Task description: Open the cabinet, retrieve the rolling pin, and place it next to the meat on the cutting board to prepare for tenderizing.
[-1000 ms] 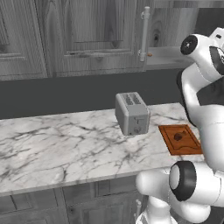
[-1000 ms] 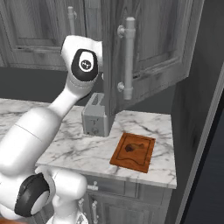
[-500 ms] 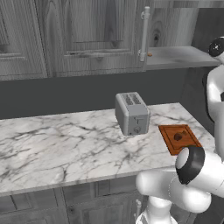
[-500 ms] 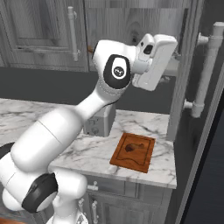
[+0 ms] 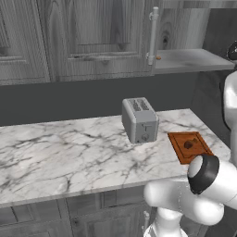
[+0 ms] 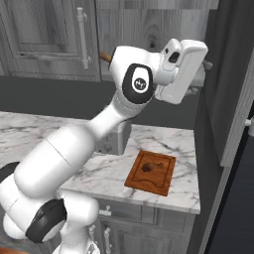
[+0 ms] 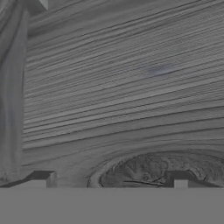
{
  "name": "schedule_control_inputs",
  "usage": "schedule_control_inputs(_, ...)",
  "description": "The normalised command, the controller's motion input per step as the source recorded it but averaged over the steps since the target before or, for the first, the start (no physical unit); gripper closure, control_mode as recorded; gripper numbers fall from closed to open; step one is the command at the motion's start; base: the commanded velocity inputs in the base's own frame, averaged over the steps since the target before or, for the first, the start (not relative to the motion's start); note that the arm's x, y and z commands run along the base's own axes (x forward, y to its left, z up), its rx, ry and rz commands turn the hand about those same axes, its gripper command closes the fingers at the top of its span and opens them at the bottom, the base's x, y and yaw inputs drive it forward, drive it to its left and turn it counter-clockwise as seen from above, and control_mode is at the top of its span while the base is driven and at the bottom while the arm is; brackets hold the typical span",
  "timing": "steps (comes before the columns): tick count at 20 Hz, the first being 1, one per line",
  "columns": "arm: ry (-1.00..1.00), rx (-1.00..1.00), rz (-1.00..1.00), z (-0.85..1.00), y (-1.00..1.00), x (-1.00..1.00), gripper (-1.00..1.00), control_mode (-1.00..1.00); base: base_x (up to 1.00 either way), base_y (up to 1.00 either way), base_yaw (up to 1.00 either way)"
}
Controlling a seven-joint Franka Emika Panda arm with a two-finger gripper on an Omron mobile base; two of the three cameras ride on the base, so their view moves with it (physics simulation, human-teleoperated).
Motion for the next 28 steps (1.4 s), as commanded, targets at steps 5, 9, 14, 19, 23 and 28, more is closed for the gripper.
schedule_control_inputs(5, -0.07, 0.0, 0.06, 0.0, 0.93, -0.26, -1.0, -1.0, 0.0, 0.0, 0.0)
schedule_control_inputs(9, -0.13, 0.0, 0.09, 0.0, 1.0, -0.23, -1.0, -1.0, 0.0, 0.0, 0.0)
schedule_control_inputs(14, -0.21, 0.0, 0.1, 0.0, 1.0, -0.33, -1.0, -1.0, 0.0, 0.0, 0.0)
schedule_control_inputs(19, -0.27, 0.01, 0.13, 0.0, 1.0, -0.47, -1.0, -1.0, 0.0, 0.0, 0.0)
schedule_control_inputs(23, -0.33, 0.04, 0.15, 0.0, 1.0, -0.38, -1.0, -1.0, 0.0, 0.0, 0.0)
schedule_control_inputs(28, -0.35, 0.09, 0.14, 0.0, 1.0, -0.26, -1.0, -1.0, 0.0, 0.0, 0.0)
